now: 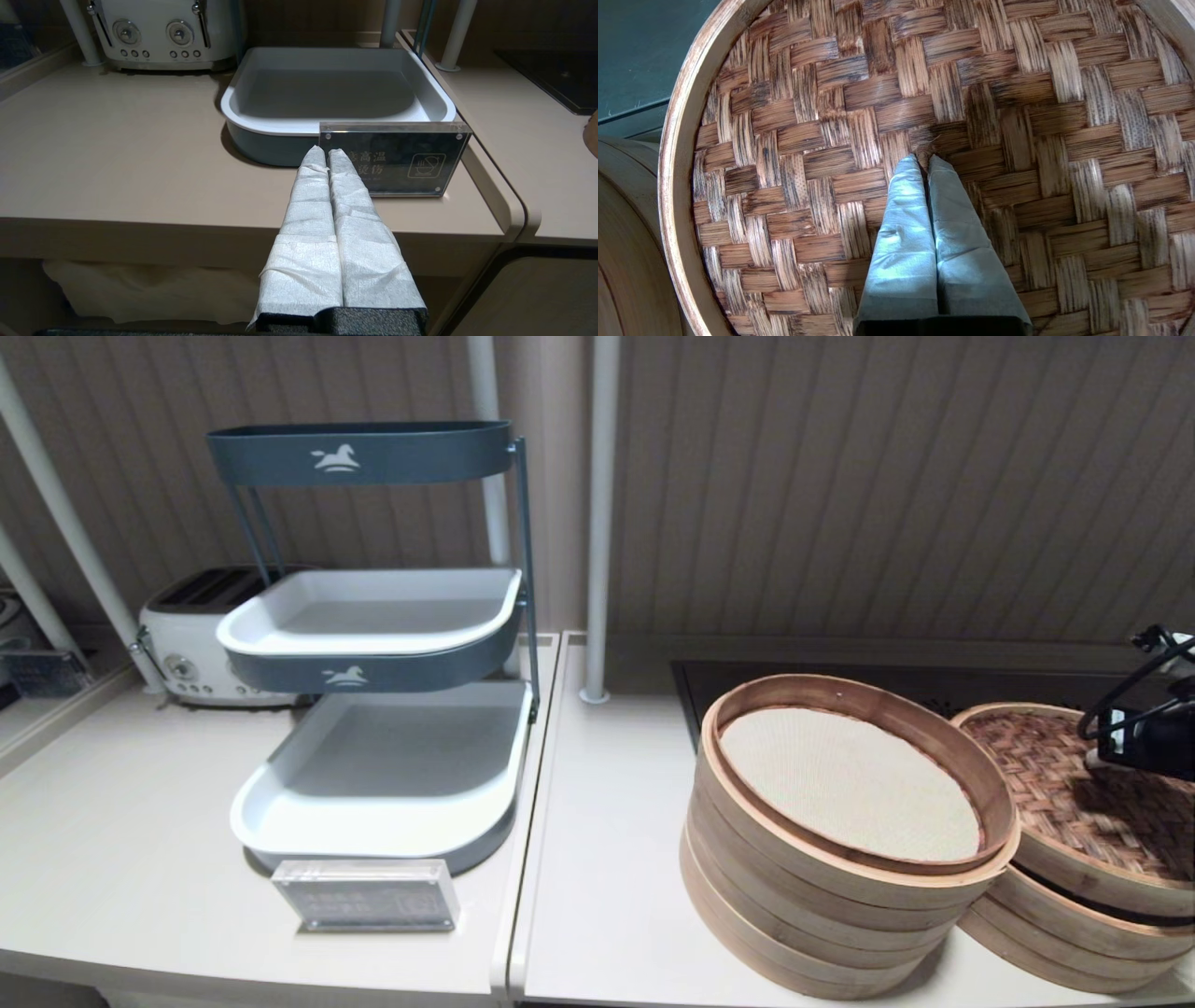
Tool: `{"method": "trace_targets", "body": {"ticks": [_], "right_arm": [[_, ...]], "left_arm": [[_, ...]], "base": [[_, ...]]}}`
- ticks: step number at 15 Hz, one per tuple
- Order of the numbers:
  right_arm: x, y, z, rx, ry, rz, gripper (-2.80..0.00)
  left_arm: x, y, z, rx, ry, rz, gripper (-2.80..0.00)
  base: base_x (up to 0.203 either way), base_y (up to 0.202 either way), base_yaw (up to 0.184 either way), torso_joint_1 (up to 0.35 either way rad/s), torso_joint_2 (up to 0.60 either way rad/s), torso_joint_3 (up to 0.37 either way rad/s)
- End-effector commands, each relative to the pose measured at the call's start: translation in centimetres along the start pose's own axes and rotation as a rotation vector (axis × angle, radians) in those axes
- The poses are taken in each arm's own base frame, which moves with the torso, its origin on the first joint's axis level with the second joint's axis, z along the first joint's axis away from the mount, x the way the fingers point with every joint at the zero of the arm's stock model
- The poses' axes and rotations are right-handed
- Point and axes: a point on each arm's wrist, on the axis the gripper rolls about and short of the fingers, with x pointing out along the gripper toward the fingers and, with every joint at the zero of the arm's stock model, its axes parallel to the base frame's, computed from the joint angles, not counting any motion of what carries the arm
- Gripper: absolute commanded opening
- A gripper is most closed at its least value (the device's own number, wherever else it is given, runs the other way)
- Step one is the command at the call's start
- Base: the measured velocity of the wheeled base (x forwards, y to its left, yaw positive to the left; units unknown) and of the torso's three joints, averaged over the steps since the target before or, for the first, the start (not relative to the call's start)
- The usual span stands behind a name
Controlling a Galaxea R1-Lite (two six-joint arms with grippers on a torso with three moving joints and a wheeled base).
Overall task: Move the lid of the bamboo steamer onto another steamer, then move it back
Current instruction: Put the steamer
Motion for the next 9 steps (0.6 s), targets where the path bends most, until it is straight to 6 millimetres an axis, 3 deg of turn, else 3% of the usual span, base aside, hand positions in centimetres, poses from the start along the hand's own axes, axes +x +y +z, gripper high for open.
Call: {"method": "trace_targets", "body": {"ticks": [1, 9], "right_arm": [[0.09, 0.13, -0.52, 0.0, 0.018, 0.005, -2.8], [-0.63, 0.3, -0.33, -0.004, -0.013, 0.016, -2.8]], "left_arm": [[0.17, -0.01, -0.77, -0.001, 0.027, 0.0, -2.8], [0.17, -0.01, -0.77, -0.001, 0.027, 0.0, -2.8]], "base": [[0.0, 0.0, 0.0, 0.0, 0.0, 0.0], [0.0, 0.0, 0.0, 0.0, 0.0, 0.0]]}}
